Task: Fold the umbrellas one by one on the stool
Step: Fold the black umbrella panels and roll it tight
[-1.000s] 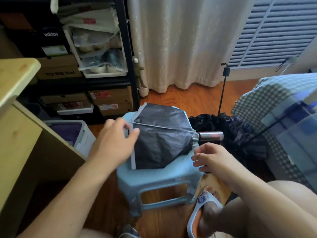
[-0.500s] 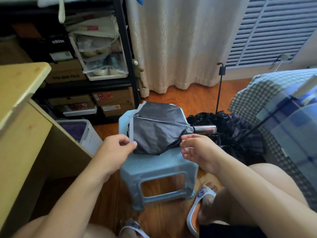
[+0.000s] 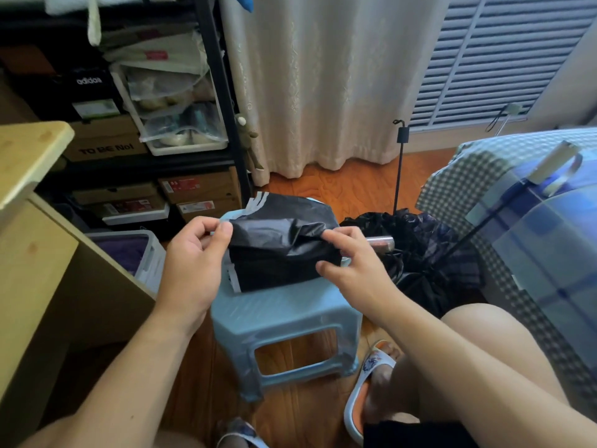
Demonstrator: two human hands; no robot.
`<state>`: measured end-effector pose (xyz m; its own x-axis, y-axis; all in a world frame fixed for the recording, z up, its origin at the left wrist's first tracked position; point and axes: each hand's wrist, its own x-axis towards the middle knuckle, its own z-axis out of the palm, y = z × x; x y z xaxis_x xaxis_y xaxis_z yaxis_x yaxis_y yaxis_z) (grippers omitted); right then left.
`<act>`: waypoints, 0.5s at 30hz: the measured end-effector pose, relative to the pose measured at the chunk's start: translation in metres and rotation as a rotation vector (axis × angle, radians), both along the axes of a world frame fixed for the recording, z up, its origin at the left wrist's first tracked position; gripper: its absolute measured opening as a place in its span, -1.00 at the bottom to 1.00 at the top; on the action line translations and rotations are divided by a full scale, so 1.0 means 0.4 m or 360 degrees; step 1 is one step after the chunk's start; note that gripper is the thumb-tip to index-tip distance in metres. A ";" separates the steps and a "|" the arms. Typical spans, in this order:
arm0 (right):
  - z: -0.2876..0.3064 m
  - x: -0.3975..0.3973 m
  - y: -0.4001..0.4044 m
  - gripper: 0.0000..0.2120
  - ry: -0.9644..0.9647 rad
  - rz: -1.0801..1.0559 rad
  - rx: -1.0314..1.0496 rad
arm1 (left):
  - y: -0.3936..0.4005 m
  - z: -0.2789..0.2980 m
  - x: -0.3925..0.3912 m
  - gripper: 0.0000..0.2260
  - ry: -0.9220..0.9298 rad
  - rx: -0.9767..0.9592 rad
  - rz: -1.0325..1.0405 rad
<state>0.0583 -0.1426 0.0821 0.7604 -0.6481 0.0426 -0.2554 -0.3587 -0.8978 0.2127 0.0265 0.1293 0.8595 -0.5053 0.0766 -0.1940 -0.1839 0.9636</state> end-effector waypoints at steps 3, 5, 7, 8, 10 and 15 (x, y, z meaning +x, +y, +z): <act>-0.007 -0.007 0.002 -0.54 -0.0057 0.0045 -0.0206 | -0.012 0.002 0.007 -0.82 0.0027 -0.0002 0.0008; 0.012 -0.015 -0.004 -0.36 -0.0113 0.0096 -0.0124 | -0.016 0.000 0.017 -0.81 0.0058 -0.0010 0.0020; 0.035 -0.026 -0.013 -0.16 -0.0098 0.0205 0.0069 | -0.018 0.000 0.026 -0.82 0.0119 -0.0049 0.0039; 0.045 -0.030 -0.017 -0.12 -0.0097 0.0236 0.0146 | -0.019 0.001 0.029 -0.83 0.0140 -0.0056 0.0047; 0.057 -0.035 -0.023 -0.12 -0.0172 0.0222 0.0255 | -0.022 0.005 0.031 -0.84 0.0166 -0.0049 0.0055; 0.037 -0.027 -0.023 -0.32 -0.0345 0.0028 0.0239 | -0.028 0.011 0.025 -0.85 0.0175 -0.0038 0.0027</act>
